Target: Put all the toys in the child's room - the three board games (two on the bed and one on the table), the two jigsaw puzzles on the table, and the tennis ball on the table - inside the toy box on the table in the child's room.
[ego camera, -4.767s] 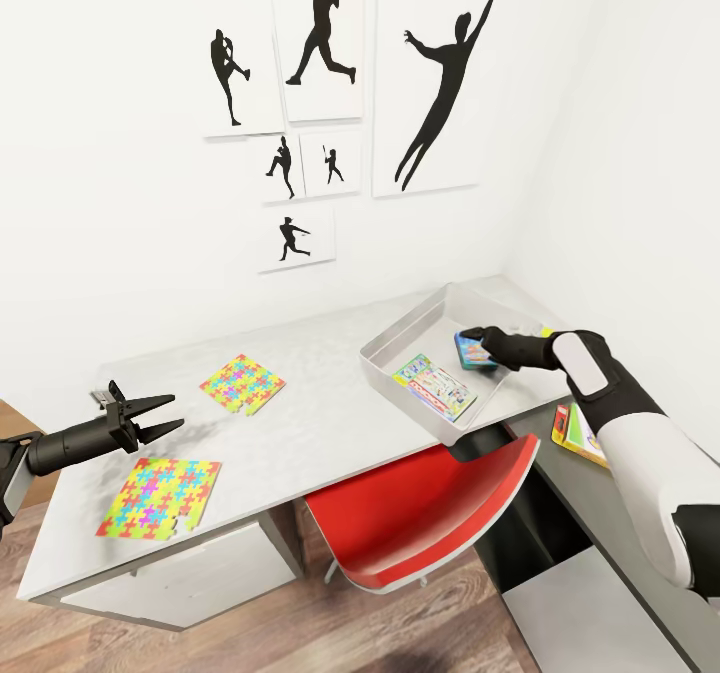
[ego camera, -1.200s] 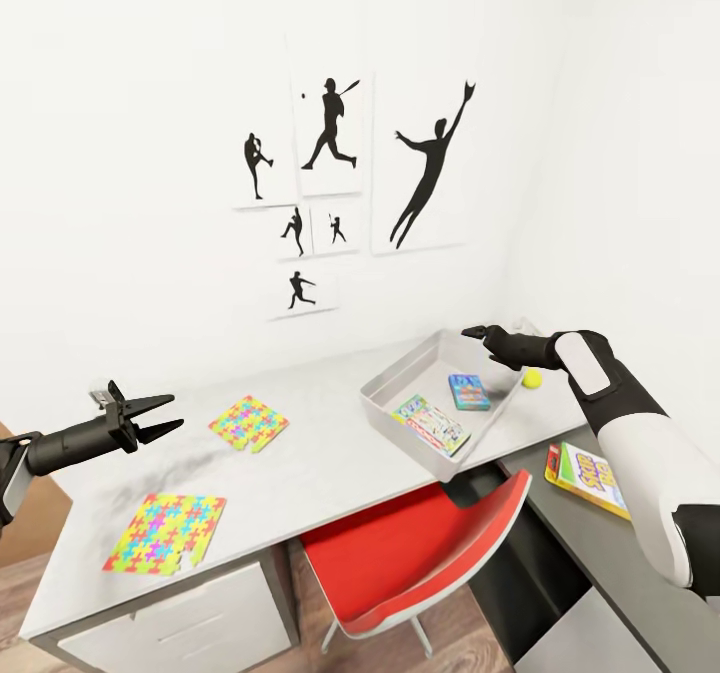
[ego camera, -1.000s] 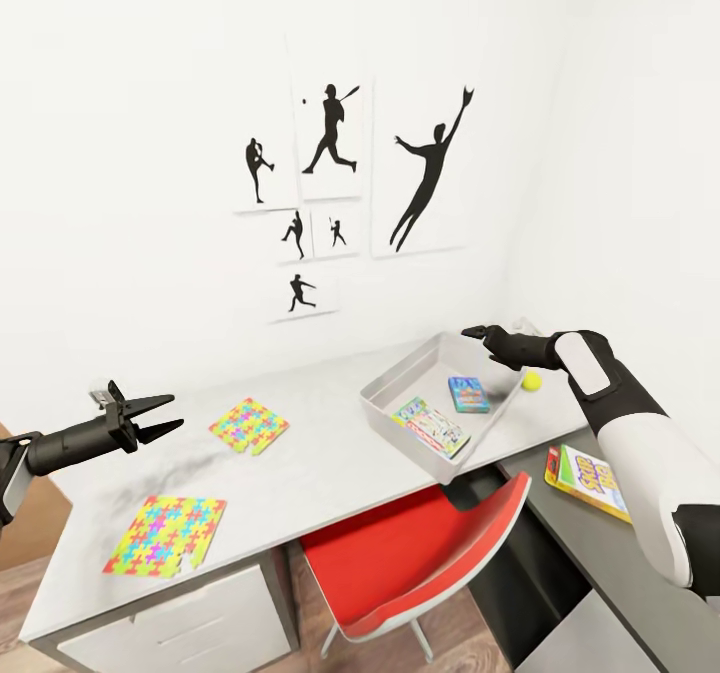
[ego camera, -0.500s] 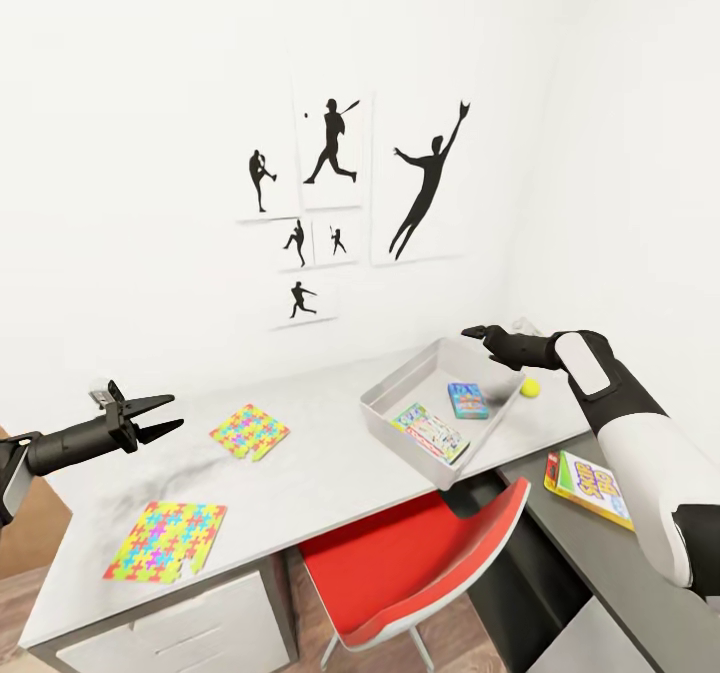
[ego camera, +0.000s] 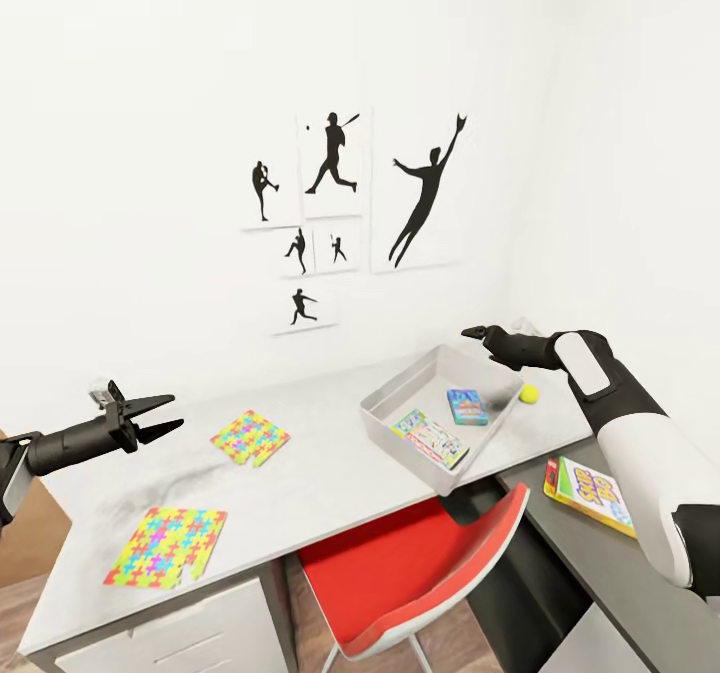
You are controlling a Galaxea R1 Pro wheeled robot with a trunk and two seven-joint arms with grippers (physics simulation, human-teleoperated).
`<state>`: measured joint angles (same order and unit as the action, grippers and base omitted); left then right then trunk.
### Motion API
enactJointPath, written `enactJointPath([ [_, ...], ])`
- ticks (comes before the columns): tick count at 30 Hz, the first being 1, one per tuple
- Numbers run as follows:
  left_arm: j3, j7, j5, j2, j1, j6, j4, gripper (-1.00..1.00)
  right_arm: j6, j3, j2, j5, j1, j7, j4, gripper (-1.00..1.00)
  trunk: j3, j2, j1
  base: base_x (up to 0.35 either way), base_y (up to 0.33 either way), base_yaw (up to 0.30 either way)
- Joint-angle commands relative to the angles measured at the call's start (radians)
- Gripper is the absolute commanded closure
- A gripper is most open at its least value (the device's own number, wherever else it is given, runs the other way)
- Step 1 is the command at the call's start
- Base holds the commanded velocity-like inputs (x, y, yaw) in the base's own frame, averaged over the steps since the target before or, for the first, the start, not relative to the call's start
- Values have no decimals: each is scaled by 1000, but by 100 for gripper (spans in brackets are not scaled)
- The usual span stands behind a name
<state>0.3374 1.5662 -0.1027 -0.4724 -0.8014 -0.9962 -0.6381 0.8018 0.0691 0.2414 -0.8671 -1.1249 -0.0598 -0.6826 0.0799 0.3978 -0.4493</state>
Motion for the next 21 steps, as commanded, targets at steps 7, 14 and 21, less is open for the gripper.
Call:
enactJointPath([
  [7,0,5,1,0,-1,-11,0,-100,2,3,1,7,-1,-8,0,-100,-9,2,-1,0,0,0],
  [14,0,5,1,0,-1,-11,0,-100,2,3,1,7,-1,-6,0,-100,-21,2,-1,0,0,0],
  [21,0,5,1,0,-1,-10,0,-100,2,3,1,7,-1,-6,0,-100,-33,2,-1,0,0,0],
])
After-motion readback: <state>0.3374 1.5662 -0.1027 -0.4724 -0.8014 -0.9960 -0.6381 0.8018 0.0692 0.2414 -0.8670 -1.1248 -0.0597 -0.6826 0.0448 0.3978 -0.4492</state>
